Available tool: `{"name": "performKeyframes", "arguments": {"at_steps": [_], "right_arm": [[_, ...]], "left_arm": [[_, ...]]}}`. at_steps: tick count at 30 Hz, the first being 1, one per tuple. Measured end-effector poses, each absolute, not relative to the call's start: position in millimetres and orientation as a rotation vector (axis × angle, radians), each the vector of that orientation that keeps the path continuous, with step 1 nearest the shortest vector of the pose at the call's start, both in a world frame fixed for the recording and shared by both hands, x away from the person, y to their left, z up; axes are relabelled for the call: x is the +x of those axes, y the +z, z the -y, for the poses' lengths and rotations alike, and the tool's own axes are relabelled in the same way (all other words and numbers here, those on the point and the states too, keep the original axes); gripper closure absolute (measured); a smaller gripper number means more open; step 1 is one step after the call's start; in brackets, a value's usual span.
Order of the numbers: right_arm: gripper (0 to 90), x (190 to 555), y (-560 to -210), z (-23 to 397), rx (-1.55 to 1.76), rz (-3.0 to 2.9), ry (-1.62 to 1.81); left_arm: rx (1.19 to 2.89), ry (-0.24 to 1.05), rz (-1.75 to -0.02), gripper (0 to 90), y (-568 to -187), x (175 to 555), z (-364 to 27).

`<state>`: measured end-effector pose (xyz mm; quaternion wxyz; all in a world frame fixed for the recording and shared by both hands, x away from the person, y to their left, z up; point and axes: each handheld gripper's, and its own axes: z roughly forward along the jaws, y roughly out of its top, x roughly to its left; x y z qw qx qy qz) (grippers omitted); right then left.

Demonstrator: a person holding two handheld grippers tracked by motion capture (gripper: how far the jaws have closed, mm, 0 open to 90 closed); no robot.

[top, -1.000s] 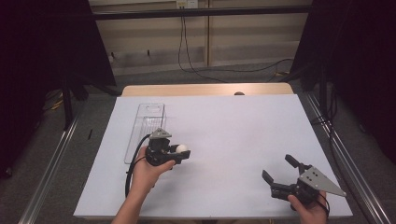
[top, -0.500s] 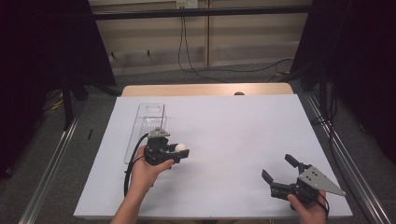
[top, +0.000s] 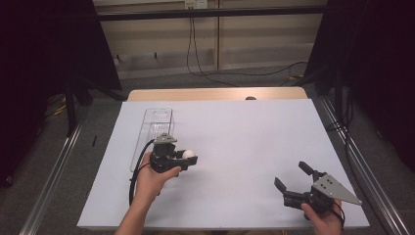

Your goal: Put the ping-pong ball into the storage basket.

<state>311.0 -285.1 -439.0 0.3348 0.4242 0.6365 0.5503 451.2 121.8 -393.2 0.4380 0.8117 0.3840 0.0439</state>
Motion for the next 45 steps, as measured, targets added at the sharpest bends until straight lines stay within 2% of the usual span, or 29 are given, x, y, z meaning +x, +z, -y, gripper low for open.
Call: {"name": "performKeyframes", "arguments": {"at_steps": [45], "right_arm": [[2.8,311,-439,285,1.118,-1.657,1.437]], "left_arm": [[1.999,0.137,-0.969,51.2,-381,453,-137]]}}
